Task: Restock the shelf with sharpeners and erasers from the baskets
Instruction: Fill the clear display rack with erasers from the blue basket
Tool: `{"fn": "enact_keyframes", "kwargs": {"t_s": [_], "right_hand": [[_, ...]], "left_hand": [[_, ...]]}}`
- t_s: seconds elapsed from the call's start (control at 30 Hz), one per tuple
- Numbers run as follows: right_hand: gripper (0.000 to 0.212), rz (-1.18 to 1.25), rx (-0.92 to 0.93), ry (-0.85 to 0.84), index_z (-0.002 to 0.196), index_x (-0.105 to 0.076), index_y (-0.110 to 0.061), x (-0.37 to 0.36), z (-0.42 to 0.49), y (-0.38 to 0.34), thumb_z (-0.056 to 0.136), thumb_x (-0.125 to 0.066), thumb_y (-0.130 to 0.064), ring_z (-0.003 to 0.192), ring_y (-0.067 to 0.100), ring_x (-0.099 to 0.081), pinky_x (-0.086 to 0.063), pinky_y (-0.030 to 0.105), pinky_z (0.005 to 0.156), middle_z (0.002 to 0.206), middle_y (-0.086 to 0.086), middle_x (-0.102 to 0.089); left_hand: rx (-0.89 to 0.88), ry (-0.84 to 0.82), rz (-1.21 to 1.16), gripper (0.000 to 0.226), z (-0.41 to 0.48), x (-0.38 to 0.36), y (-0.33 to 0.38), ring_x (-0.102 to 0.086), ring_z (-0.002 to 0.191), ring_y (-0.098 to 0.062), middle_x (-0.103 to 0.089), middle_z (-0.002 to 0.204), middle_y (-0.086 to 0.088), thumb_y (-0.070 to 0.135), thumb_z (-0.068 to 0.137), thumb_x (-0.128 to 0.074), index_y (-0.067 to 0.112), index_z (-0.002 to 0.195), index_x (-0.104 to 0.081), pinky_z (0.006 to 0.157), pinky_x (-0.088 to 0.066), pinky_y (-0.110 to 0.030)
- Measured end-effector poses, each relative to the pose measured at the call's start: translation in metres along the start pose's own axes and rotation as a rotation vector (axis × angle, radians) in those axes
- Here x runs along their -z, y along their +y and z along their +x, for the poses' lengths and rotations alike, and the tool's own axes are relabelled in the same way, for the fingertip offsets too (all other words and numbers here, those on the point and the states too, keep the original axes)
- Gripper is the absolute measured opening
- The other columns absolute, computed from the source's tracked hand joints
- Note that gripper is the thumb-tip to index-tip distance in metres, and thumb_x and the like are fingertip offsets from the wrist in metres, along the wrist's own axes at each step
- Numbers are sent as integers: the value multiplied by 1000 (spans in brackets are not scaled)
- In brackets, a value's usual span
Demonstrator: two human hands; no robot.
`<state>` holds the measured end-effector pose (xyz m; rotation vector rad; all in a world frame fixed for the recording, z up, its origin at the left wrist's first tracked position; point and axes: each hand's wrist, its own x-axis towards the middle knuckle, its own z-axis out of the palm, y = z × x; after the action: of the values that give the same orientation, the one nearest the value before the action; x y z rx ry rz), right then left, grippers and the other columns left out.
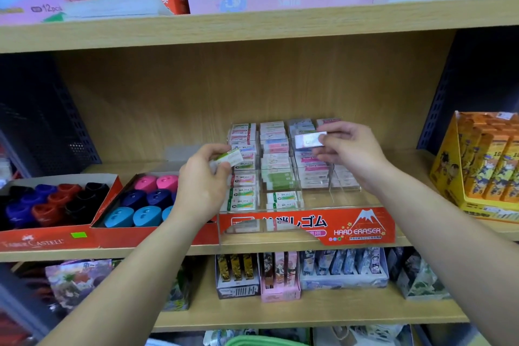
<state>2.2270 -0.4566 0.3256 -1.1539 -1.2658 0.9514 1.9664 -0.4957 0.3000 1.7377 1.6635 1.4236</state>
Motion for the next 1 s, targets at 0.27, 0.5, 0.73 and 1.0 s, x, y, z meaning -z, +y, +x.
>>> {"fn": "enact_keyframes", "kwargs": {"t_s": [0.27, 0.5, 0.73, 1.0], "right_hand": [[10, -186, 64, -189, 97, -76, -13, -48, -10, 1, 88, -75, -9, 64, 16, -65, -54, 28, 62, 79, 8, -75], [10, -295, 103, -295, 92, -74, -14, -49, -18, 1, 88, -70, -5, 63, 6, -64, -50, 19, 60, 76, -3, -74], [6, -517, 170, -427, 82, -77, -17, -22, -30, 14, 84, -78, -11, 68, 4, -67, -52, 19, 68, 73, -4, -74], [13, -874, 173, -625, 92, -79, -26, -33, -30, 14, 95, -66, -28, 83, 16, -72, -59, 41, 82, 90, -15, -76]], "left_hand": [[17, 76, 50, 24, 0, 17, -21, -67, 89, -5, -71, 108, 11, 19, 97, -68, 22, 120, -69, 67, -52, -19], [12, 27, -5, 21, -11, 20, -20, -67, 93, 0, -68, 101, 20, 18, 96, -68, 26, 116, -67, 66, -55, -16], [3, -34, -3, 25, -19, 5, -12, -68, 82, 4, -70, 107, 14, 19, 97, -67, 25, 121, -66, 59, -55, -14], [-9, -29, 22, 26, -25, 12, -8, -68, 84, -2, -71, 99, 19, 21, 94, -71, 25, 120, -71, 65, -54, -15]]}}
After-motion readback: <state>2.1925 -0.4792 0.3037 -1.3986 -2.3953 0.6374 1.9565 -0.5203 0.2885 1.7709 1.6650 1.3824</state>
